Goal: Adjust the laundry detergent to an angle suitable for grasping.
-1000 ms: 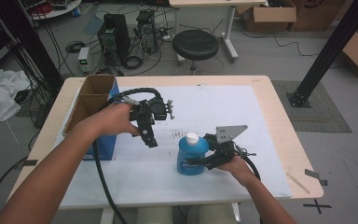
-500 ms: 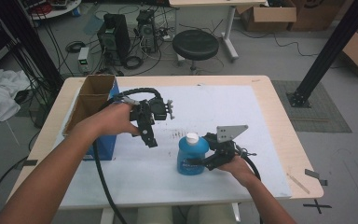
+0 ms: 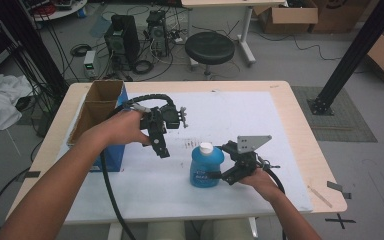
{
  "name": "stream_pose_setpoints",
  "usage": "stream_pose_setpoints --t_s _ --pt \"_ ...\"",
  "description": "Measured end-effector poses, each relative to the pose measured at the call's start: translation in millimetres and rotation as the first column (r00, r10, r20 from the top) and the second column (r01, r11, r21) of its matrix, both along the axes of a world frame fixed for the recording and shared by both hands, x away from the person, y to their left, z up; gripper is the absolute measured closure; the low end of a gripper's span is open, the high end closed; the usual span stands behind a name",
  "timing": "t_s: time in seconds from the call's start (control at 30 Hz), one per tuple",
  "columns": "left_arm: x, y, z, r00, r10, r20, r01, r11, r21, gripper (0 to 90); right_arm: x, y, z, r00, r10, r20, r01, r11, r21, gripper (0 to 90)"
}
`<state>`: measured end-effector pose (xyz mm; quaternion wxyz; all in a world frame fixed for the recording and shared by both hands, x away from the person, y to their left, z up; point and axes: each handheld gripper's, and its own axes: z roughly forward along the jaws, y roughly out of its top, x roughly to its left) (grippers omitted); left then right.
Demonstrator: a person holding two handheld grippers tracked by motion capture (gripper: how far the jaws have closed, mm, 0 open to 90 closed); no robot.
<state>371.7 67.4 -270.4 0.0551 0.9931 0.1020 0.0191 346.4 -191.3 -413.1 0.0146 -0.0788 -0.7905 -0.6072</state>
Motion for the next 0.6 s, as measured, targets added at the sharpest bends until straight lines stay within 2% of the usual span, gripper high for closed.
stream_pose_setpoints --t_s 0.6 --pt "0.7 -3.7 -0.1 1.0 -0.004 -0.001 0.004 1.0 0.001 21.0 -0.3 -27.9 6.8 0.9993 -0.038 -0.004 0.038 0.999 -0.006 14.6"
